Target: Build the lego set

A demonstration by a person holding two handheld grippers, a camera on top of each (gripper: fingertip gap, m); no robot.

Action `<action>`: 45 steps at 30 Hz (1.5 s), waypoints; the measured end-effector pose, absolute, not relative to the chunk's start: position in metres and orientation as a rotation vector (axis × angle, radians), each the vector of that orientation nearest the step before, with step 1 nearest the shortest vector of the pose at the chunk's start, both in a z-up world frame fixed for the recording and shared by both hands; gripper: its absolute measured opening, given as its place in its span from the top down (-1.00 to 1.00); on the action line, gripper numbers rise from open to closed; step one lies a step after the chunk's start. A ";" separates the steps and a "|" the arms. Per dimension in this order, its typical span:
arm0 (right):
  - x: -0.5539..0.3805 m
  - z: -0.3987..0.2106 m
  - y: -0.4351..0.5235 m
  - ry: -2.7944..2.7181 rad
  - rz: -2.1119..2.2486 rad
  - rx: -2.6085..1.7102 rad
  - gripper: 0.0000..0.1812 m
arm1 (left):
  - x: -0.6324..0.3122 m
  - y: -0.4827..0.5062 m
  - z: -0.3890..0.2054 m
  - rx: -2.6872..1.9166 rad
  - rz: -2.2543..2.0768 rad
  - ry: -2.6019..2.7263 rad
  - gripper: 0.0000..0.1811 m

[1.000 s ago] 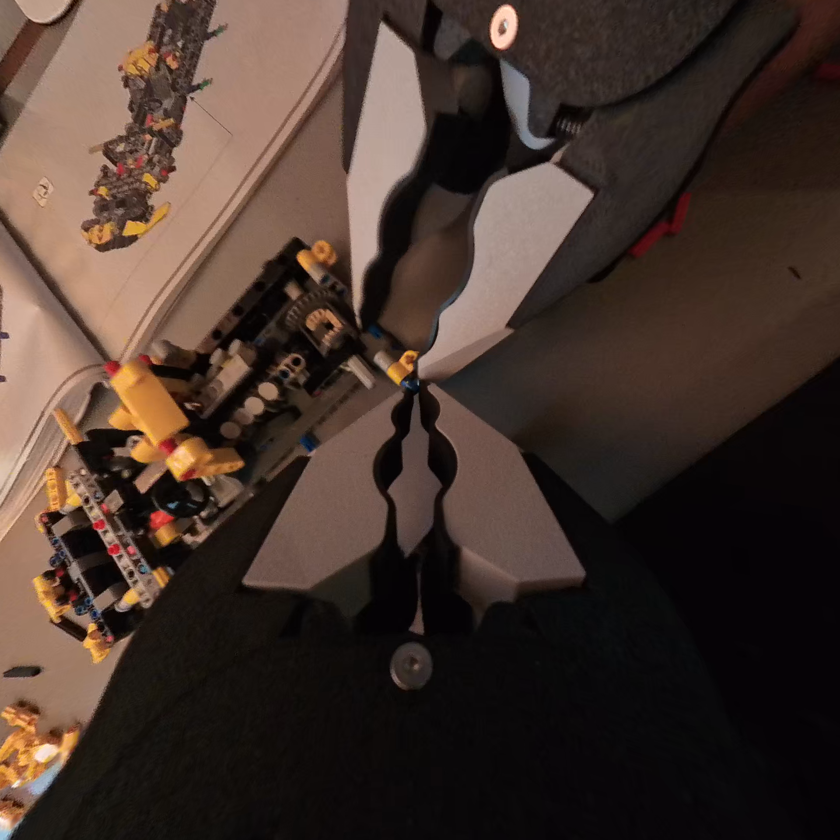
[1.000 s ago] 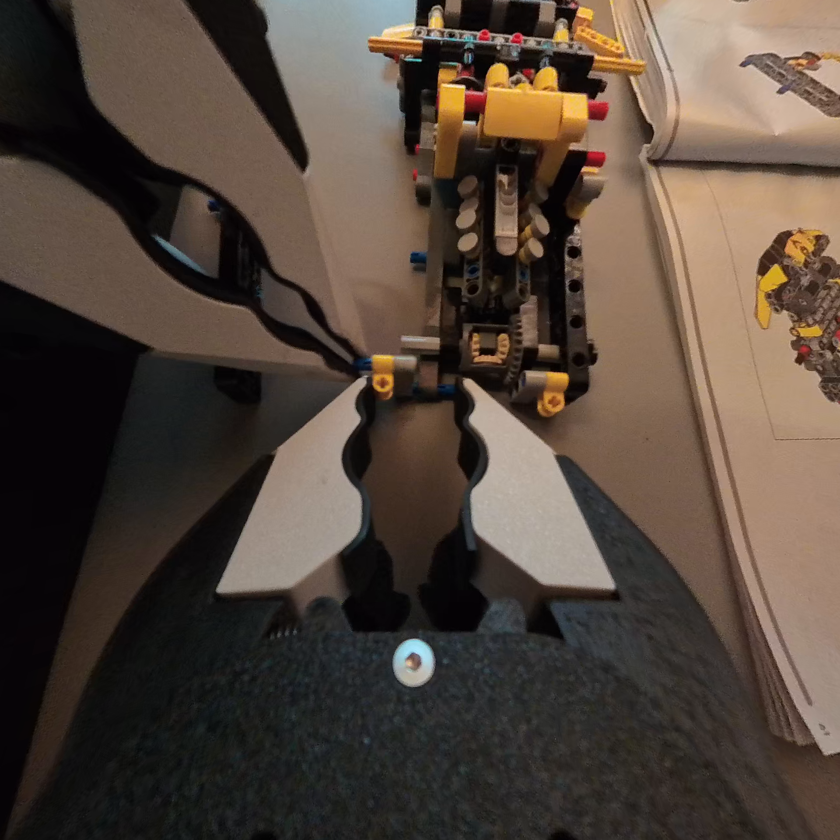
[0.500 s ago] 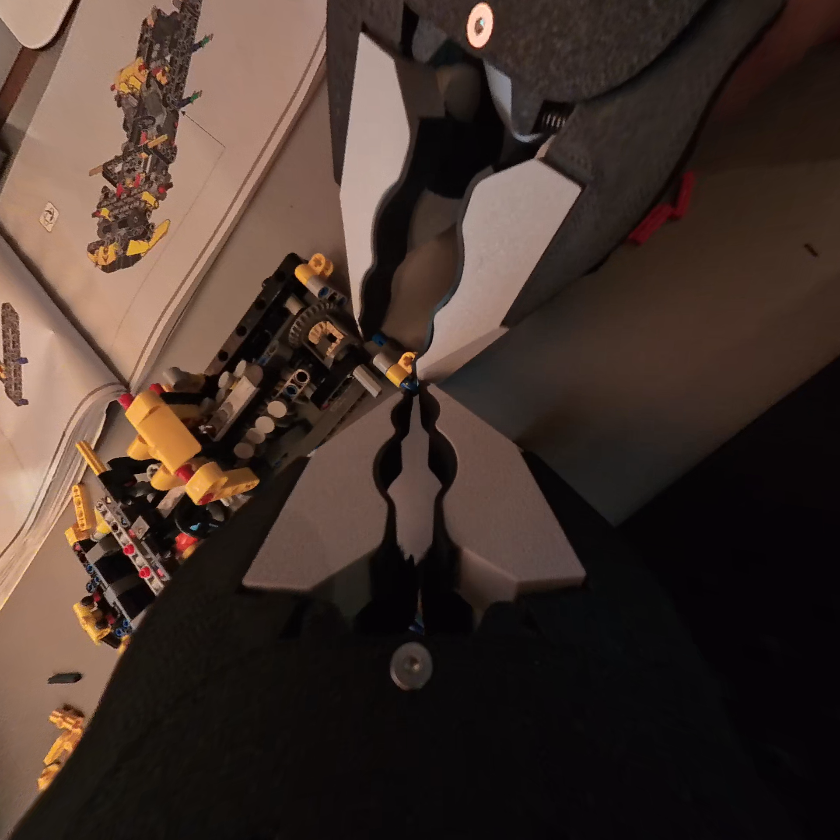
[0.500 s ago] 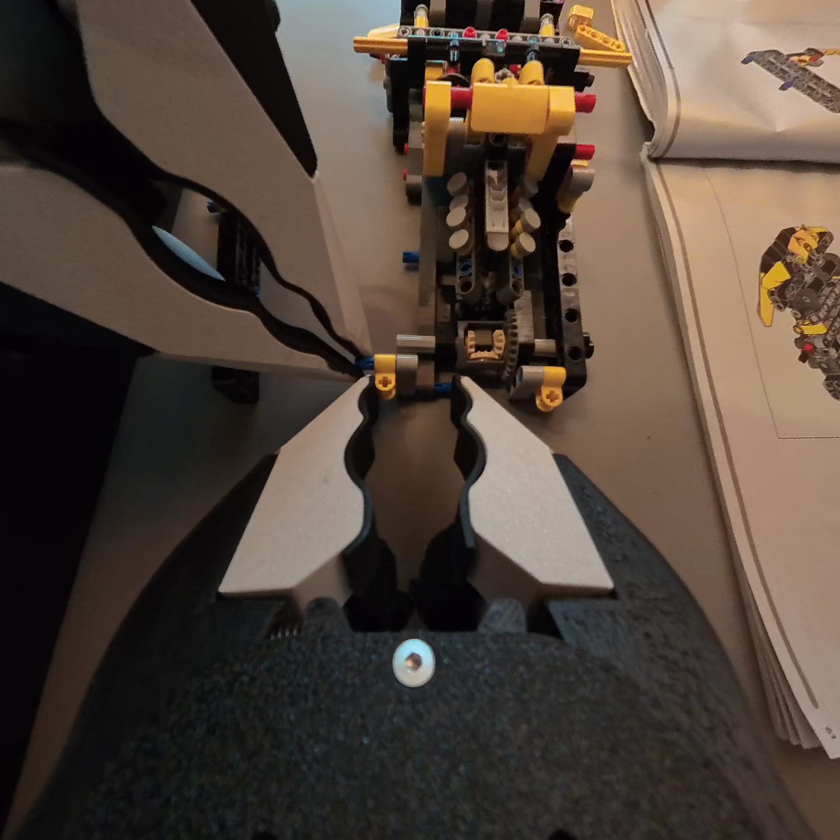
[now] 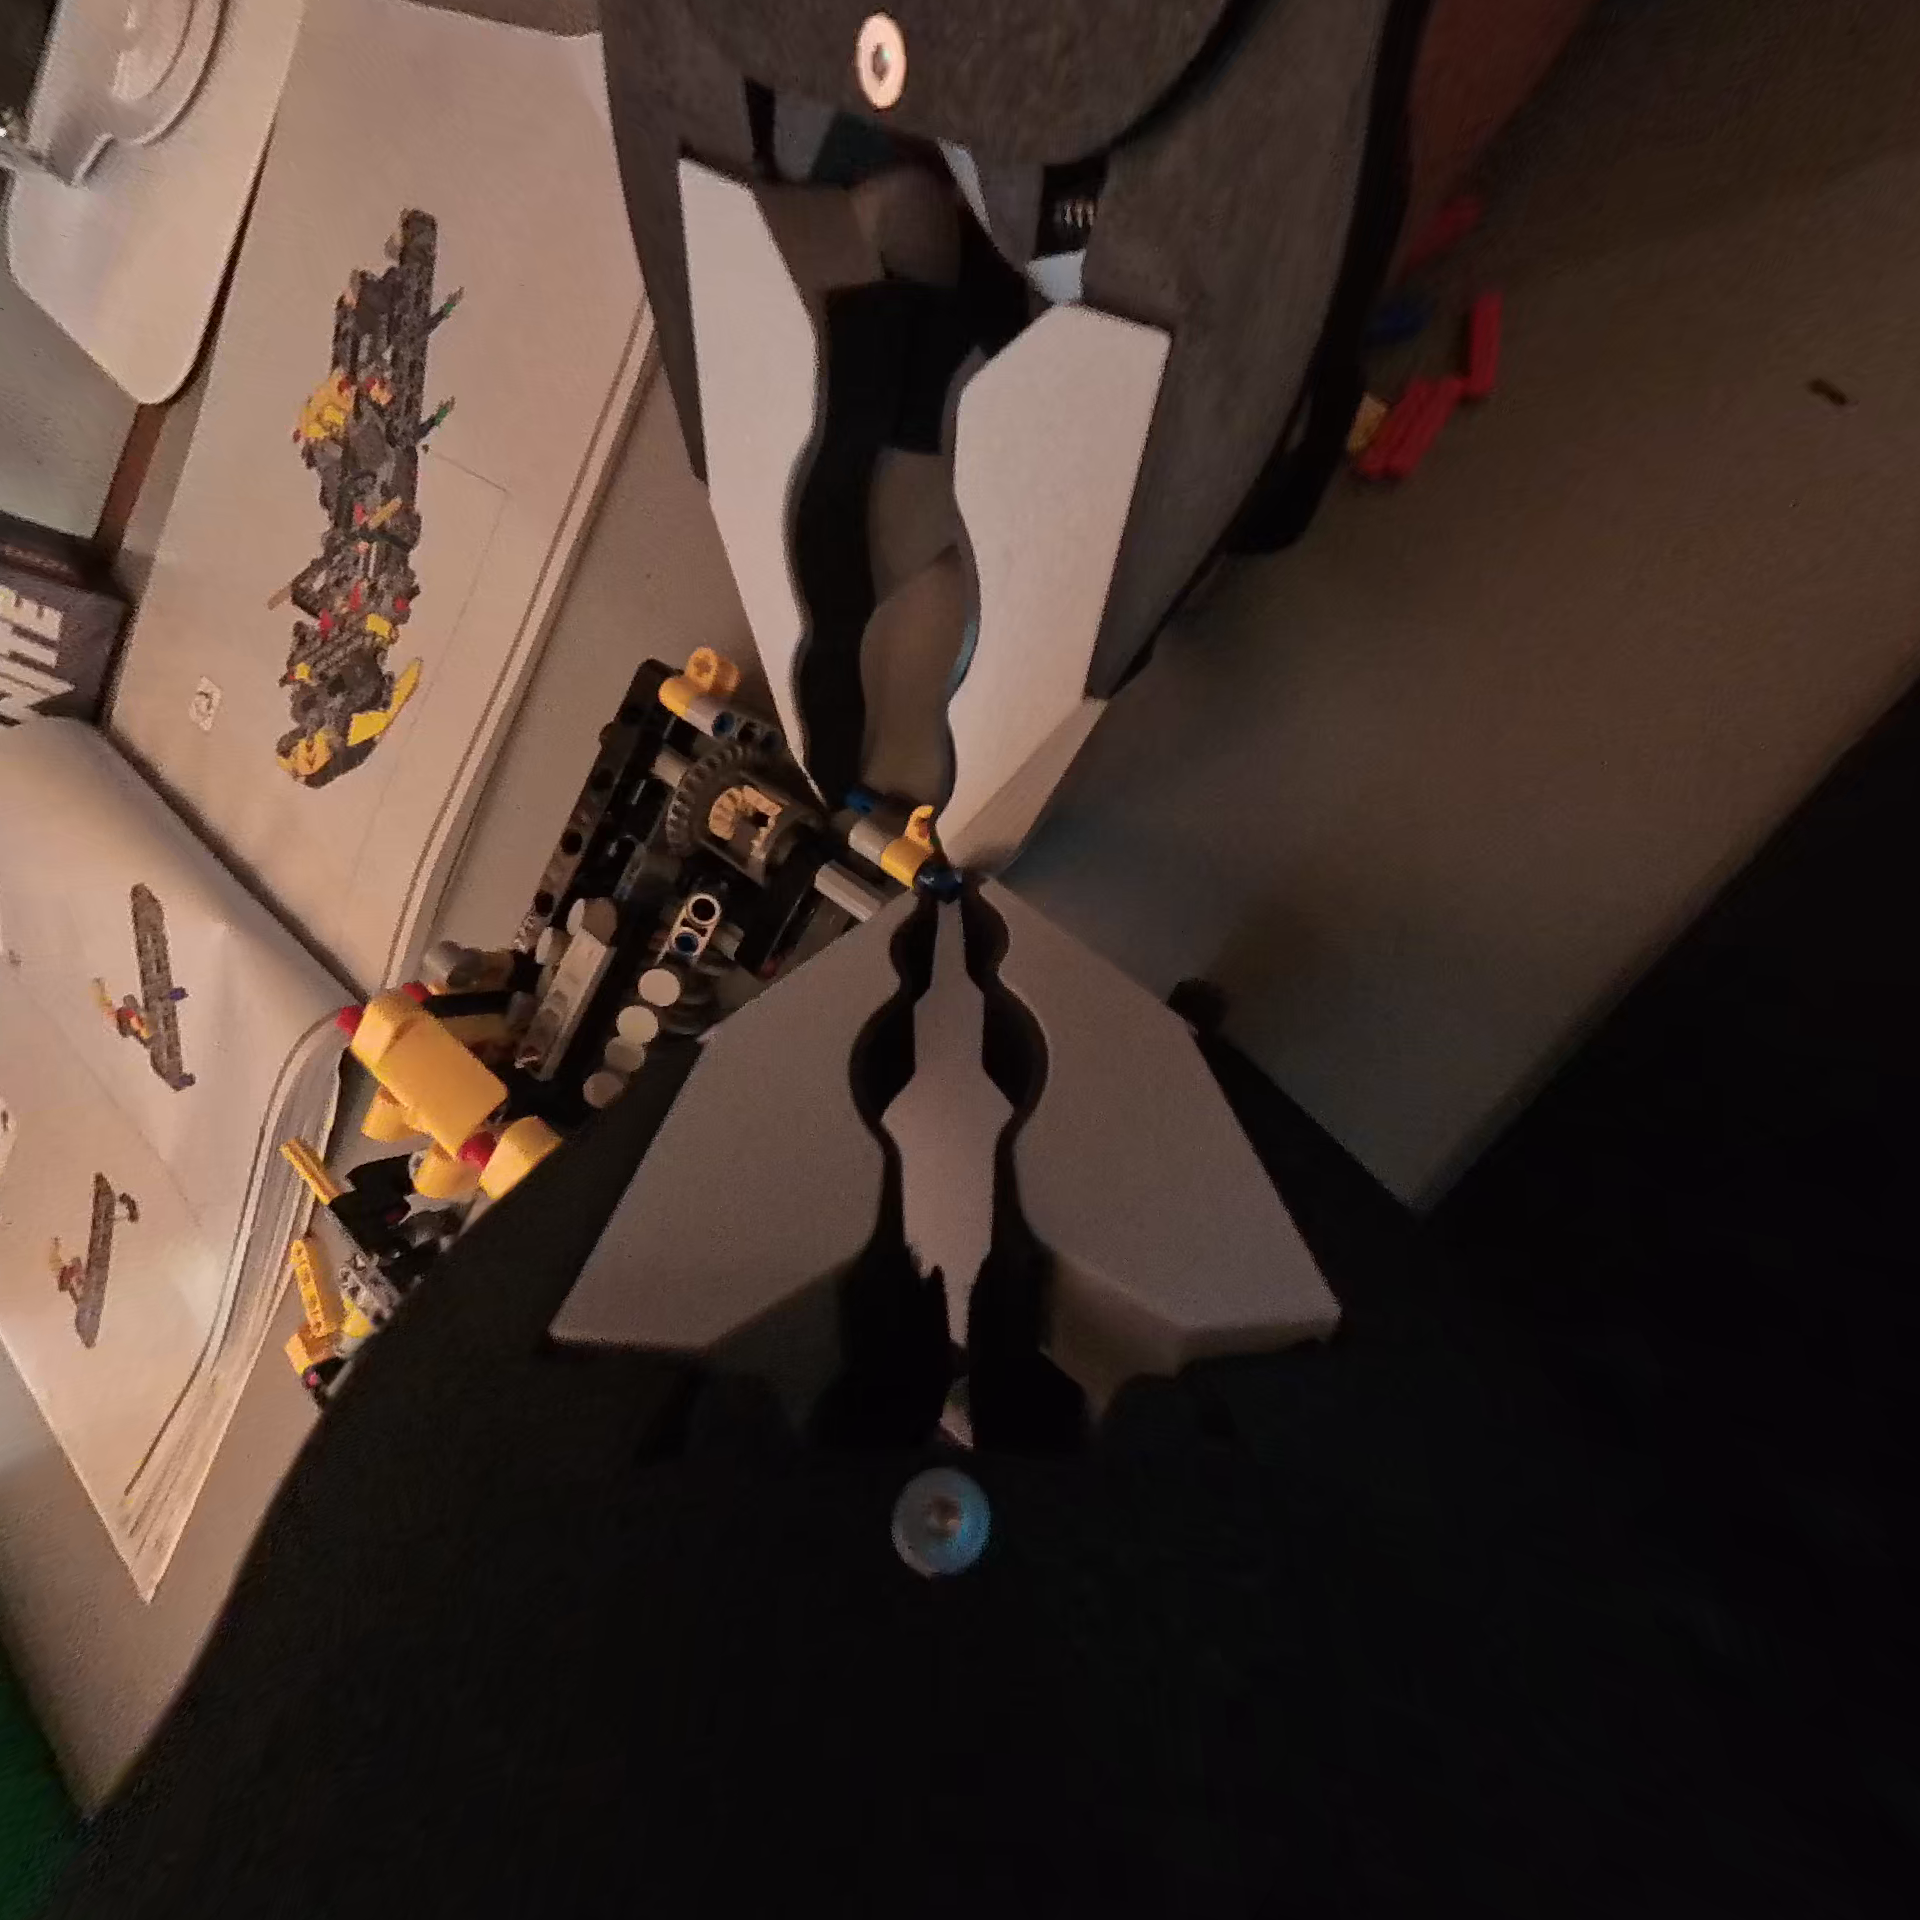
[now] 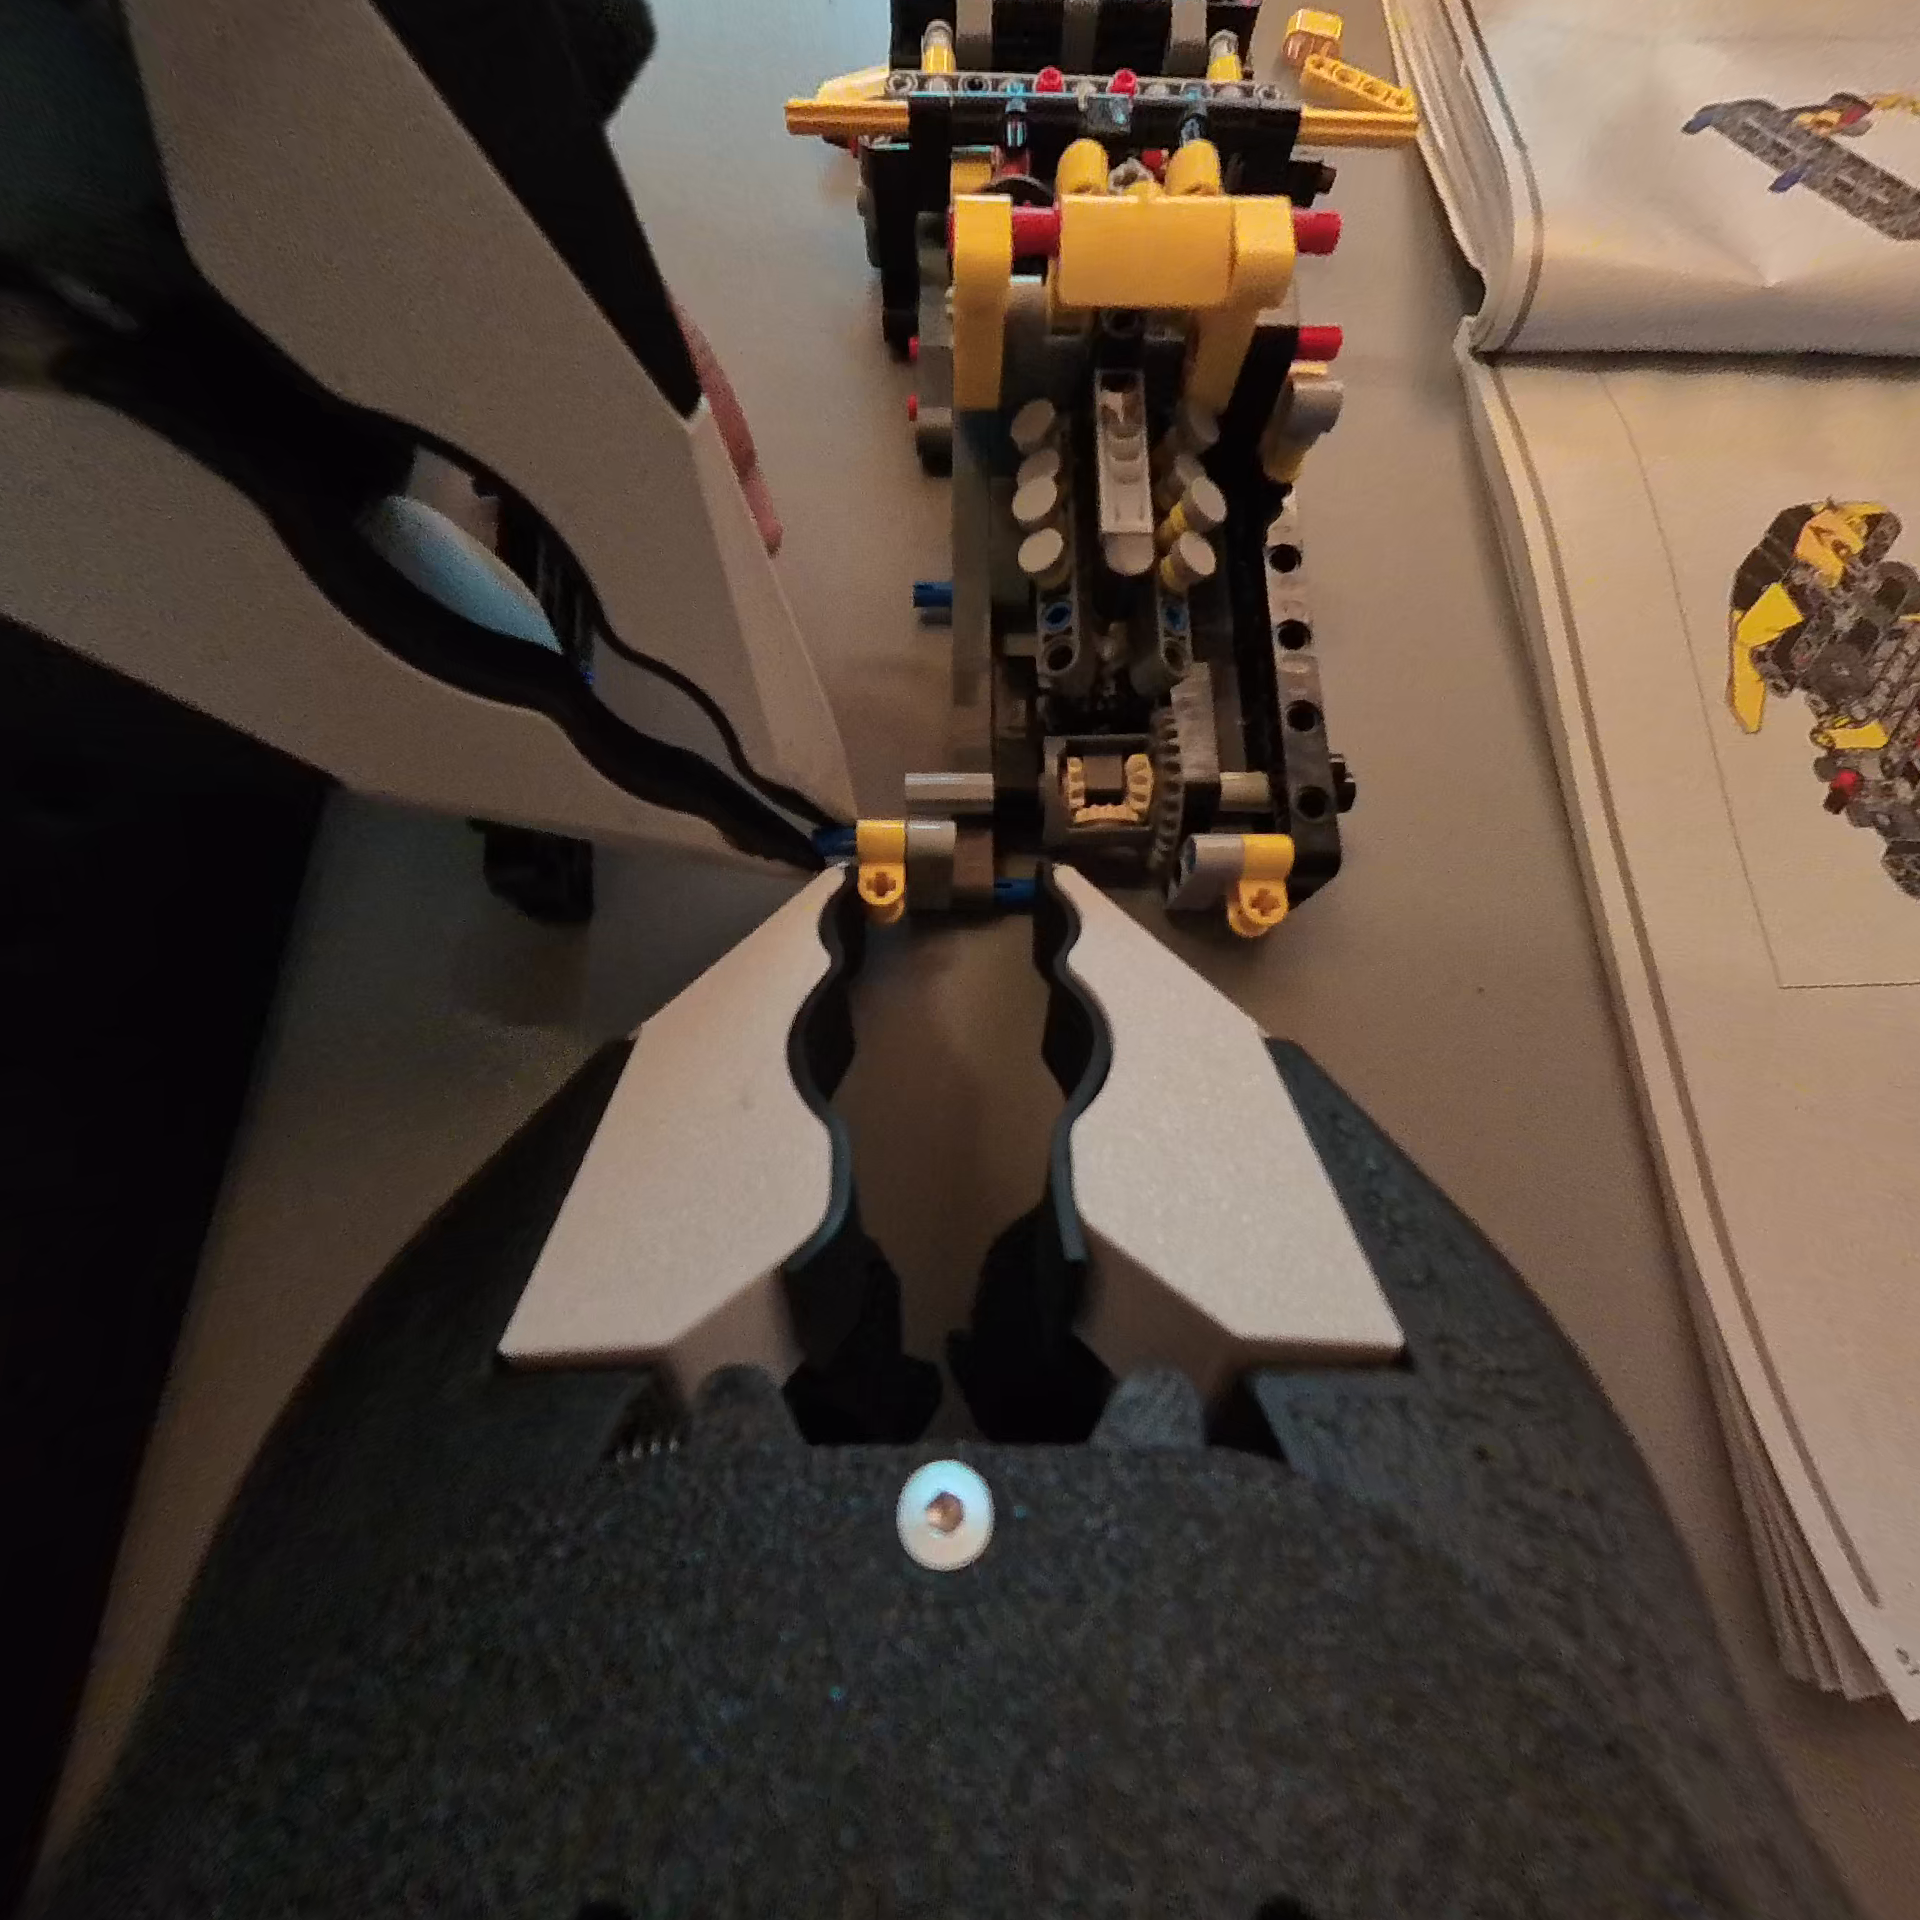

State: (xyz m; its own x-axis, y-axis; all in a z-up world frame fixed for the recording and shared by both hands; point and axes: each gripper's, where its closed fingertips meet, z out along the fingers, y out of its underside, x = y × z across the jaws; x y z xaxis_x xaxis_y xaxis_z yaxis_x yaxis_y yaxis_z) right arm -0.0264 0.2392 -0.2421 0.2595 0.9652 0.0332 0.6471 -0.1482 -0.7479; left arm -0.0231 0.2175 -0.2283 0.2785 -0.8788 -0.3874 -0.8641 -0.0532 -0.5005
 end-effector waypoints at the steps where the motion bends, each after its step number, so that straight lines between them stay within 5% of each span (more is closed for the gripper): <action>1: -0.027 -0.242 0.239 -1.471 0.604 -1.863 0.65 | -0.024 0.217 -0.227 -1.892 -0.056 1.567 0.95; 6: -0.013 -0.233 0.231 -1.462 0.596 -1.906 0.46 | -0.042 0.217 -0.199 -1.927 -0.324 1.440 0.70; 12: -0.029 -0.222 0.224 -1.272 0.747 -2.042 0.59 | -0.099 0.274 -0.154 -1.772 -0.475 1.375 0.58; 19: -0.035 -0.230 0.234 -1.211 0.547 -2.109 0.75 | -0.081 0.276 -0.173 -1.617 -0.551 1.723 0.42; 45: -0.025 -0.232 0.239 -1.013 0.476 -2.140 0.80 | -0.069 0.276 -0.193 -1.523 -0.479 1.848 0.43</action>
